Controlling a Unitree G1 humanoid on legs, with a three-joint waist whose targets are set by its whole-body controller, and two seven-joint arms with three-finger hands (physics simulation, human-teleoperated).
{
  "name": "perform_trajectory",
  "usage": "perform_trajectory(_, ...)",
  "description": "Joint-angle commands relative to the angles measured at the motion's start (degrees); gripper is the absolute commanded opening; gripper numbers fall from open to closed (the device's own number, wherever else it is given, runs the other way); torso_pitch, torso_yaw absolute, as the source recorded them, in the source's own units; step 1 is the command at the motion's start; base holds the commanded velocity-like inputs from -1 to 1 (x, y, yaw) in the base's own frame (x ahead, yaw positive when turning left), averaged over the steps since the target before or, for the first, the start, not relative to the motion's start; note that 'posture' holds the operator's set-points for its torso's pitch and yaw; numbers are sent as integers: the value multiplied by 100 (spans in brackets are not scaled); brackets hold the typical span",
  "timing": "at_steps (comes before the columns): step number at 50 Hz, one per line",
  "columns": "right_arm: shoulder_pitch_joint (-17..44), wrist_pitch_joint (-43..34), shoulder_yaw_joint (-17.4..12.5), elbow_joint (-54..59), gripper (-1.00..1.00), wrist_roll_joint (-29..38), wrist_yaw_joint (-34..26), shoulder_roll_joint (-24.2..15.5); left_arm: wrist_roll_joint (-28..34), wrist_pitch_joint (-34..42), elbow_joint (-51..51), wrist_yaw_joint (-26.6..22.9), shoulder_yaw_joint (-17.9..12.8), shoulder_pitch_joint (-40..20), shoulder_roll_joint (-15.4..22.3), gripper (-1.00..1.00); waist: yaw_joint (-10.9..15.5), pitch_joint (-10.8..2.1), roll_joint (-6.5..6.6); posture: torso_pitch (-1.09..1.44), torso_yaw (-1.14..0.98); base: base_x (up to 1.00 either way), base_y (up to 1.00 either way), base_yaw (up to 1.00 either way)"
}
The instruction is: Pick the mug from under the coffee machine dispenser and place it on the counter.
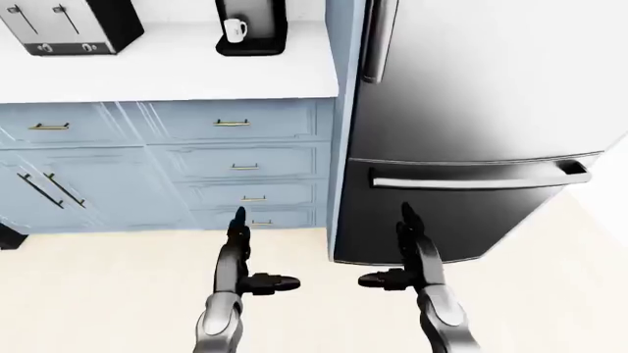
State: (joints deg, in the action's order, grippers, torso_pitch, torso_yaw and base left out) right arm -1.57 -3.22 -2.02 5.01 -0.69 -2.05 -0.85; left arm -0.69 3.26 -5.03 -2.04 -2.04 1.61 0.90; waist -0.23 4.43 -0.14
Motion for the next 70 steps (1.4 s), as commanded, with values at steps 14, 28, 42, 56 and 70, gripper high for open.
perform_trajectory(14, 314, -434, -207, -1378, 100, -105, -43, -142, -180, 505, 1554, -79, -242, -272, 133, 100, 50, -473, -31, 0, 0, 0, 0, 0)
perform_trajectory(28, 770, -1379, -652, -2512, 100, -297, -181, -410, -383, 1561, 3083, -41, -581, -494, 284, 100, 46, -519, -22, 0, 0, 0, 0, 0)
perform_trajectory(42, 1216, -2345, -941, -3577, 100, -305, -253, -708, -300, 2806, 4334, -65, -867, -935, 514, 100, 51, -435, -19, 0, 0, 0, 0, 0)
perform_trajectory(56, 1330, -2407, -1001, -3703, 100, -216, -307, -771, -208, 3046, 4515, -72, -981, -1116, 624, 100, 52, -404, -20, 0, 0, 0, 0, 0)
perform_trajectory(70, 1285, -2321, -971, -3686, 100, -74, -345, -768, -205, 3141, 4601, -68, -1075, -1155, 675, 100, 52, -392, -15, 0, 0, 1, 0, 0)
